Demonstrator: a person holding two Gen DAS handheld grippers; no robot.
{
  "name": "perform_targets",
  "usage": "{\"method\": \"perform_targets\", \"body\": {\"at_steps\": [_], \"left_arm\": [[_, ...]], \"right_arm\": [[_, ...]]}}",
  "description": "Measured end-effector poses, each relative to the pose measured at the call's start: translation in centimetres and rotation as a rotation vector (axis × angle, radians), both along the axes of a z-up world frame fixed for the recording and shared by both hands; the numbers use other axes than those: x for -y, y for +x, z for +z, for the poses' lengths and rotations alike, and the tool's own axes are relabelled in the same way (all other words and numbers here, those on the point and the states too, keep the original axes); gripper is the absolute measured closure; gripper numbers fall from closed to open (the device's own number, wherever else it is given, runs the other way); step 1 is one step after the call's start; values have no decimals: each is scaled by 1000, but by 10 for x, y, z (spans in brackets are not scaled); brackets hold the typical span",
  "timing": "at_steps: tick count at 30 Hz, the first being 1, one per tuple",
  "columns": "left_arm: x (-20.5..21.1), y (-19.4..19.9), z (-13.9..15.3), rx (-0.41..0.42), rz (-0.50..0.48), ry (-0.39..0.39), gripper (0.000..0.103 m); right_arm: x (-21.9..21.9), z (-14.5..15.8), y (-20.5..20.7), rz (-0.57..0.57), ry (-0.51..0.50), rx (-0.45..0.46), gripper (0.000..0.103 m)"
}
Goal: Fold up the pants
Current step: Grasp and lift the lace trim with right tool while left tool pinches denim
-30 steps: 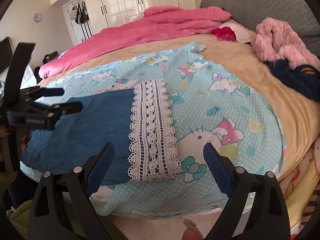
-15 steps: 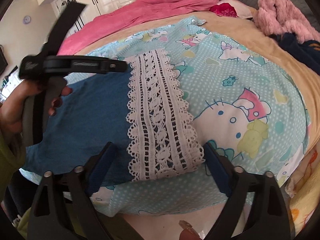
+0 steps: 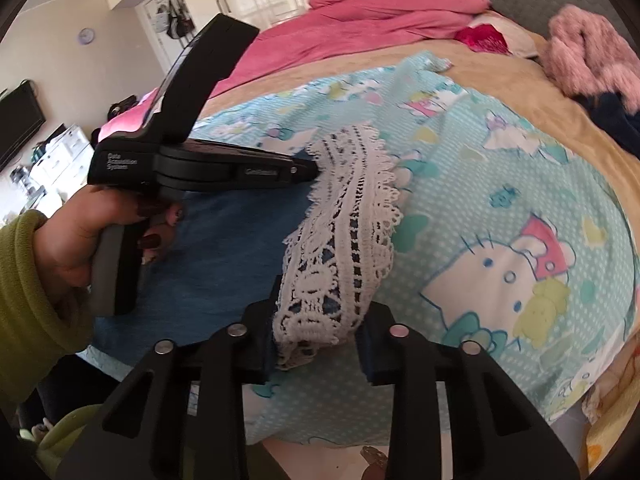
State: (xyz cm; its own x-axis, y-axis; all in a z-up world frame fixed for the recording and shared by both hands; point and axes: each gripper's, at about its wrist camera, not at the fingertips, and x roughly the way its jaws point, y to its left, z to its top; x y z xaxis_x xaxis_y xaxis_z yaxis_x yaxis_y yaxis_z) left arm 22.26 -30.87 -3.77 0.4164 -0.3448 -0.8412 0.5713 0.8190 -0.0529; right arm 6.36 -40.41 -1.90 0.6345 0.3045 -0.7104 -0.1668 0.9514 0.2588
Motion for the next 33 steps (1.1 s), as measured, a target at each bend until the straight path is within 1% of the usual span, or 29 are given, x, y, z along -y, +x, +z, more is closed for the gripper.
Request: {"method": "perform_targets", "body": {"at_steps": [1,3,8,12,15,19,21,23,26,28,29,31,32,33], "left_arm": [[-4,0,3,-1,6,-21,99],[-17,0,11,-6,21,-92,99],[-58,-5,40,29,68,-226,99],[-85,-14,56,66,100,-242,99],[-110,-20,61,75,129,-265,99],[-153,-26,55,58,204,-302,96],[-172,-27,50,50,254,-310,95],[-202,-32,43,35,325,-334,94],[-248,-43,33,16,463,-349,94],[-279,-54,30,11,538,-385,94],[-288,-60,29,11,555,-401,93],[-306,-69,30,0,581,-448,87],[-311,-72,31,-2,588,-468,83],[-317,-74,32,-8,595,-497,82]], "right_arm": [[-2,3,-1,6,0,8,76],[-8,13,-2,28,-2,32,77],[-36,42,-9,107,-20,115,77],[-69,59,-14,192,-46,161,77],[-97,64,-15,254,-74,179,77],[-136,59,-15,336,-118,180,77],[-157,51,-14,383,-147,161,77],[-174,42,-17,421,-185,148,77],[-206,26,-27,486,-295,146,77],[-218,20,-32,516,-327,144,76],[-224,18,-34,531,-342,146,74],[-238,13,-39,564,-393,159,73],[-241,12,-42,570,-401,161,71],[-245,12,-43,582,-395,160,70]]}}
